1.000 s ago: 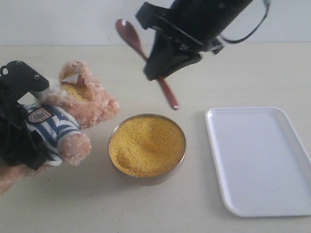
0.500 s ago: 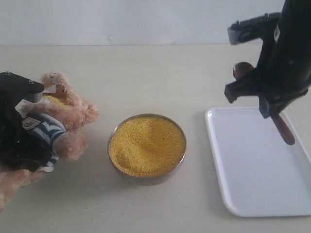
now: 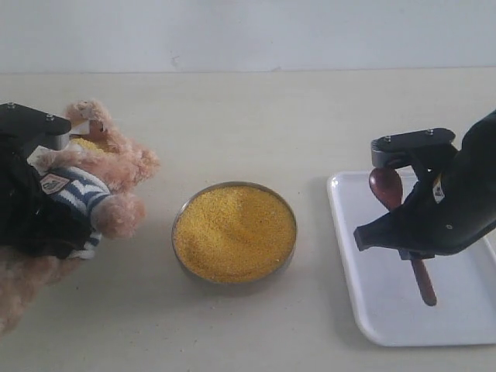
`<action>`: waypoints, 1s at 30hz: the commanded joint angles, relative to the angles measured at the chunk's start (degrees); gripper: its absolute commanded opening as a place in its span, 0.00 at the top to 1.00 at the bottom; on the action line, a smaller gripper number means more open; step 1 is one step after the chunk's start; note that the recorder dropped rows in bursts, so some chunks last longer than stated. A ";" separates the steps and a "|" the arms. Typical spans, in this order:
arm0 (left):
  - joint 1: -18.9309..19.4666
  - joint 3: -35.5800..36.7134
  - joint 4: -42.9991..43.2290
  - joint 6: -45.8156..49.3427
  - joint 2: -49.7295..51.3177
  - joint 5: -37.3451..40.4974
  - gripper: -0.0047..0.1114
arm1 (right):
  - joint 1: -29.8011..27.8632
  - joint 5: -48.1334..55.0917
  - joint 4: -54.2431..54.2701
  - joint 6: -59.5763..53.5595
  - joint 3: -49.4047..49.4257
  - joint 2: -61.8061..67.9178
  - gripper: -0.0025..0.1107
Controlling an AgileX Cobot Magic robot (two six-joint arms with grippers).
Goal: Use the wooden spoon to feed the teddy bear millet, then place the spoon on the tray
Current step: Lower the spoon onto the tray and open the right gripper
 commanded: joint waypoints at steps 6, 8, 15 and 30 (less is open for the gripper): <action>-0.09 -0.55 0.42 -0.69 -0.07 -1.05 0.93 | -0.09 -0.83 -0.67 1.08 0.22 -0.20 0.80; -0.09 -0.55 0.42 -0.50 -0.07 -1.05 0.93 | -0.09 -0.57 -0.67 1.08 0.22 -0.20 0.74; -0.09 -0.55 0.97 -0.49 -0.07 -0.92 0.93 | -0.09 2.87 -0.67 1.08 -0.49 -0.42 0.60; -0.09 -5.12 1.55 -4.23 2.64 -4.10 0.93 | 0.02 5.51 3.39 0.73 -0.68 -15.79 0.98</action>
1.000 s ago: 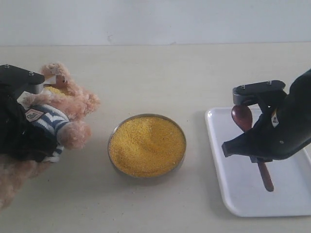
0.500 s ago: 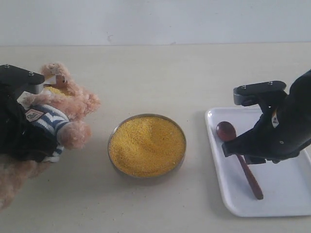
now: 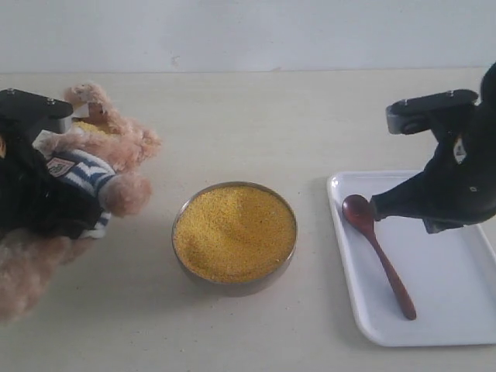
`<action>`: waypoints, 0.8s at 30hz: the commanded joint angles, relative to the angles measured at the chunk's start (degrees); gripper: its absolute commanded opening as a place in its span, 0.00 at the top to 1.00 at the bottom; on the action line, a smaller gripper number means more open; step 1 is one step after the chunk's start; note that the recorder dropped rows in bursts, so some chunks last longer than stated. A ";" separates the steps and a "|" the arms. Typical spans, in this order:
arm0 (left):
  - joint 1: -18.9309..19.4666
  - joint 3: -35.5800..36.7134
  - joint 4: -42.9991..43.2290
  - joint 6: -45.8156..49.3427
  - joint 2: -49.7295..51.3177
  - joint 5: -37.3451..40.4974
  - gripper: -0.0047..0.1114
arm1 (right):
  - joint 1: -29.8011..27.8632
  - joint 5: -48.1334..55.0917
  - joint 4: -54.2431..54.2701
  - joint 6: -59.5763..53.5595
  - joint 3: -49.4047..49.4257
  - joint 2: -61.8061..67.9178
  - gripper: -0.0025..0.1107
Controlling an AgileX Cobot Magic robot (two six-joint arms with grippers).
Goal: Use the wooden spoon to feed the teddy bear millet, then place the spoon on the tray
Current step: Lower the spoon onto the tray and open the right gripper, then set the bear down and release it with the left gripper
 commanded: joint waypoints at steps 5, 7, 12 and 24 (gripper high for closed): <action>2.05 -6.62 2.54 -4.60 5.96 -1.98 0.93 | 0.02 -13.36 8.52 -0.34 14.12 -23.00 0.98; 3.20 -7.24 2.54 -6.01 8.23 -3.23 0.93 | 0.02 -12.98 8.71 -0.60 16.67 -28.29 0.98; 4.60 -8.24 2.54 -11.01 12.62 -7.18 0.93 | 0.02 -10.67 8.71 -0.60 19.79 -37.84 0.98; 4.86 -8.24 1.68 -15.54 20.17 -10.77 0.77 | 0.02 -8.90 8.71 -2.13 19.80 -42.11 0.98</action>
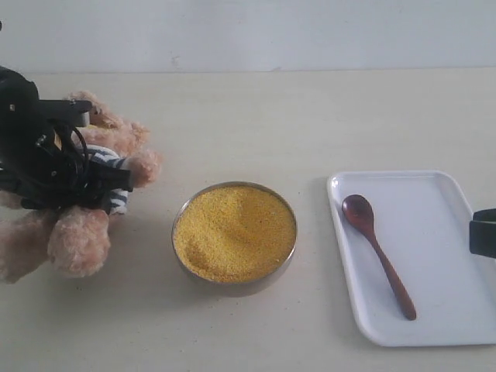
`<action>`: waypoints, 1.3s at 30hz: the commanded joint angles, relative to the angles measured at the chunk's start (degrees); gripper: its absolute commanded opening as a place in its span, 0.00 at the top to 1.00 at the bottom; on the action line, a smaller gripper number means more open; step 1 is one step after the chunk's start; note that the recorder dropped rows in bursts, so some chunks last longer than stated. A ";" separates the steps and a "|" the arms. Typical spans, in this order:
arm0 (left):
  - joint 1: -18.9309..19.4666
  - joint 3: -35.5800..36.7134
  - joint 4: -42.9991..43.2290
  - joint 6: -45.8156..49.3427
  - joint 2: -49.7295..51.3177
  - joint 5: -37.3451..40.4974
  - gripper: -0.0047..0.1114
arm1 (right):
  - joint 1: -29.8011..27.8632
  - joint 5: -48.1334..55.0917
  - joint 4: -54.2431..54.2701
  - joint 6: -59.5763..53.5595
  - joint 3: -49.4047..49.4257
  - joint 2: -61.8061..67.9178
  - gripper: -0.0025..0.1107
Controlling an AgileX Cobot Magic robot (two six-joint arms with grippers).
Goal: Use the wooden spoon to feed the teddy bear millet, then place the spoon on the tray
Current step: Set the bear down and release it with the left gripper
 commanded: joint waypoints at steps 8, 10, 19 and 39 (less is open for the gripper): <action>0.37 -0.40 -0.84 -0.73 -0.31 -0.88 0.30 | 0.02 -0.67 0.13 -0.70 0.05 -0.35 0.98; 0.37 -0.40 -0.84 -0.73 -1.21 -0.88 0.25 | 0.02 -0.67 0.13 -0.70 0.05 -0.35 0.98; 0.37 -0.40 -0.32 -0.73 -7.29 0.95 0.21 | 0.02 -0.67 0.25 -0.70 0.05 -0.35 0.98; 0.37 3.99 1.87 -0.83 -34.66 4.39 0.92 | 0.02 -6.90 0.35 1.06 3.85 -1.19 0.98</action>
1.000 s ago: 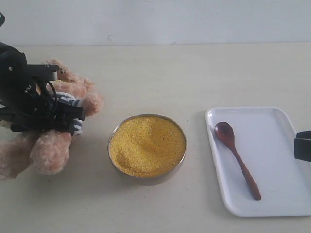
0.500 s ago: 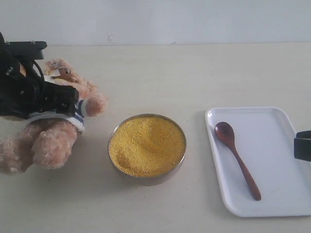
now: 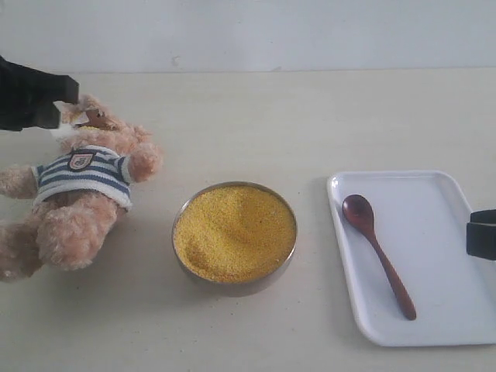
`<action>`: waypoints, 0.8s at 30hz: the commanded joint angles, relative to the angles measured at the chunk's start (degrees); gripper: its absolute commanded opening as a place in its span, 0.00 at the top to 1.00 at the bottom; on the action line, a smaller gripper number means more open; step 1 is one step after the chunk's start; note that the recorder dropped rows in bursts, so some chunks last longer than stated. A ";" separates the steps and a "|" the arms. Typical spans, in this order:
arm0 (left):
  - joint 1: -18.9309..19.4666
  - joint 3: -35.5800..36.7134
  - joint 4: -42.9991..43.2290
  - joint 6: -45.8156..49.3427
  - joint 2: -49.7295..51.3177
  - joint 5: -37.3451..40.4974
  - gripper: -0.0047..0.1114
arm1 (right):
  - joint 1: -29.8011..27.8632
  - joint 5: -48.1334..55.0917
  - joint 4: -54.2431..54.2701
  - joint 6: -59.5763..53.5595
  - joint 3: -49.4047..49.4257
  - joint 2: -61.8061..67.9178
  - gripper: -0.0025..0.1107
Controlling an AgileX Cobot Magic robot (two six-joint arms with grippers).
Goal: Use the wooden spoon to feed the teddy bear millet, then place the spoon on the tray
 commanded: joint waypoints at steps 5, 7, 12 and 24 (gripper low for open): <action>0.37 13.31 -3.87 -1.10 -23.20 -8.72 0.92 | 0.02 -15.26 0.14 2.27 10.61 -5.08 0.98; 0.37 16.98 -4.11 -2.74 -33.91 -9.67 0.92 | 0.02 -20.74 0.14 2.27 14.33 -6.69 0.98; 0.37 18.95 -3.65 -3.12 -54.84 -10.02 0.92 | 0.02 -23.51 0.37 2.36 15.08 -7.07 0.98; 0.54 19.35 4.45 -0.57 -74.60 -10.41 0.92 | 0.02 -23.51 0.37 2.36 15.08 -7.07 0.98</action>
